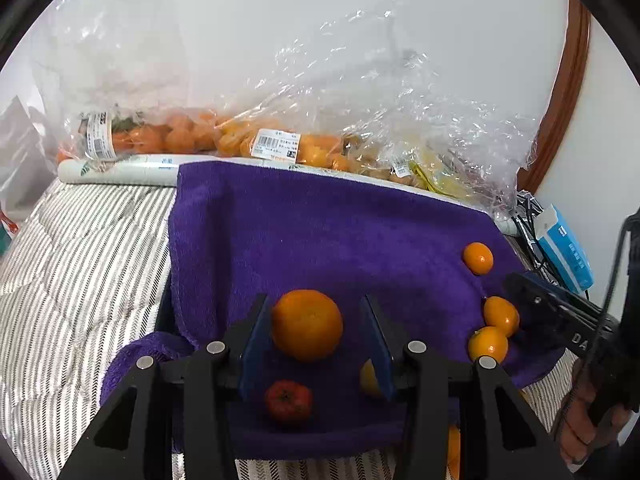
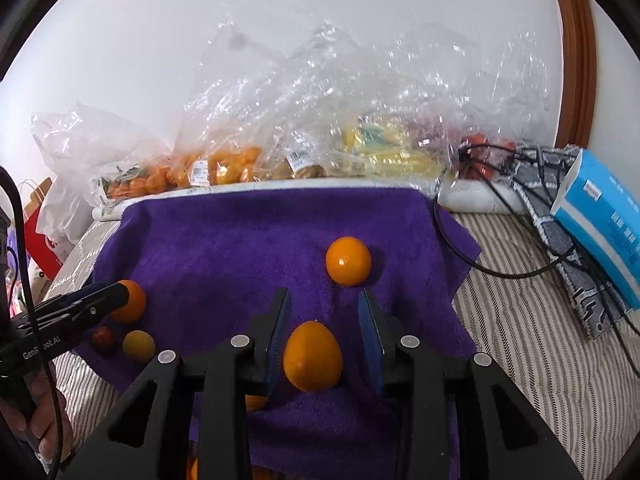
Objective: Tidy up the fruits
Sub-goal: 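Lower the large orange onto the towel and open the left tool, then withdraw both open tools from the towel toward the loose fruit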
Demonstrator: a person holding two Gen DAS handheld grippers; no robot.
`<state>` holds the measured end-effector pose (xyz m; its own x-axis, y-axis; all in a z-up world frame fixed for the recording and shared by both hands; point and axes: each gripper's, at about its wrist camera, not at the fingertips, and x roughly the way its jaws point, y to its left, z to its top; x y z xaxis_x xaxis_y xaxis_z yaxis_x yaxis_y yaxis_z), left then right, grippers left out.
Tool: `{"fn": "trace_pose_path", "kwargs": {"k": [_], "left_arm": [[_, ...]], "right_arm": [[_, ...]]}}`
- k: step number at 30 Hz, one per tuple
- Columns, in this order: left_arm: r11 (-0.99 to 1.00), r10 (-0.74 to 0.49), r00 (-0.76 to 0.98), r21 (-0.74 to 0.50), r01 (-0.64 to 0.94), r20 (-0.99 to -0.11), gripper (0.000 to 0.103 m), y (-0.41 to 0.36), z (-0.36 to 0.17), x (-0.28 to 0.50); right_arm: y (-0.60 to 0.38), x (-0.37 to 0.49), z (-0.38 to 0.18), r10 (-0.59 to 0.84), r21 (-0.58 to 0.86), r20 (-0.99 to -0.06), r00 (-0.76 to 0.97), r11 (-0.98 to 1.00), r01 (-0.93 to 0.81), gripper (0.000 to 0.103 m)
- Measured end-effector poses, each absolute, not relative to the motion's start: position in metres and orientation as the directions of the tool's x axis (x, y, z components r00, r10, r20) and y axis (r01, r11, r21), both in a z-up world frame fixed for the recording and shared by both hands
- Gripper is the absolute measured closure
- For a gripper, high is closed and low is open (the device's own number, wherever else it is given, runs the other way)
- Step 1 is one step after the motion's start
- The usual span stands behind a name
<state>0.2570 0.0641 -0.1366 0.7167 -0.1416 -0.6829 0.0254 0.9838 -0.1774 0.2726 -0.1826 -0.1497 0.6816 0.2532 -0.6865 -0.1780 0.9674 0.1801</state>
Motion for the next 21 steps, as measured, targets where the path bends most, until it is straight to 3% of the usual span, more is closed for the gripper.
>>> {"fn": "trace_pose_path", "kwargs": {"k": [8,16,21], "left_arm": [[0.993,-0.081,0.755,-0.121,0.002,-0.651,0.059,0.061,-0.128,0.245],[0.995,-0.062,0.771,-0.101,-0.004,-0.634,0.06,0.075,-0.127,0.205],[0.998,-0.027,0.783,-0.055,-0.009,-0.621,0.06,0.081,-0.128,0.175]], "right_arm": [[-0.167,0.251,-0.123,0.288,0.153,-0.622,0.728,0.957,-0.248,0.062],[-0.158,0.212,-0.105,0.199,0.113,-0.638,0.744,0.98,-0.165,0.059],[-0.163,0.19,-0.1,0.242,0.196,-0.664,0.708,0.969,-0.148,0.059]]}}
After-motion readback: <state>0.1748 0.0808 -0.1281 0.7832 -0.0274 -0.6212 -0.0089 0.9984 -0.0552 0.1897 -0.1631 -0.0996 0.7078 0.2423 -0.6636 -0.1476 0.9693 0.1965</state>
